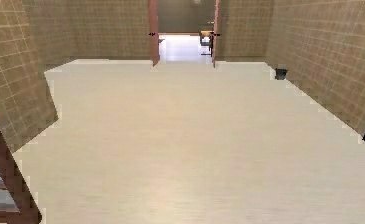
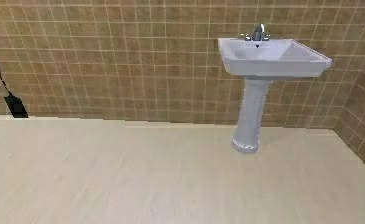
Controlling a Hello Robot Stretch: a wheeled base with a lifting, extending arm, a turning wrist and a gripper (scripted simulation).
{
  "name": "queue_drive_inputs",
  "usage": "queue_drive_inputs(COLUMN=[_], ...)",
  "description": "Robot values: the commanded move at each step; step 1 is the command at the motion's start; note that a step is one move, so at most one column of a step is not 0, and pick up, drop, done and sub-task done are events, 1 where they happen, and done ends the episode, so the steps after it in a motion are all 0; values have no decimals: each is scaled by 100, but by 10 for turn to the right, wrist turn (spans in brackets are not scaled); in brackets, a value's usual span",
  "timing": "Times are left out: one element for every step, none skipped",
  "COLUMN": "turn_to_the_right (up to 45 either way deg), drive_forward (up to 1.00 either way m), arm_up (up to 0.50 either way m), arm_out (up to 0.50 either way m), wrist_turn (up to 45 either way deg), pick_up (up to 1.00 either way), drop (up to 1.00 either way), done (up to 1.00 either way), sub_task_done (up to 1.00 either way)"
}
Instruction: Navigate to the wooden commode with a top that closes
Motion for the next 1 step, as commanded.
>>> queue_drive_inputs(turn_to_the_right=[0], drive_forward=[100], arm_up=[0], arm_out=[0], wrist_turn=[0], pick_up=[0], drop=[0], done=[0], sub_task_done=[0])
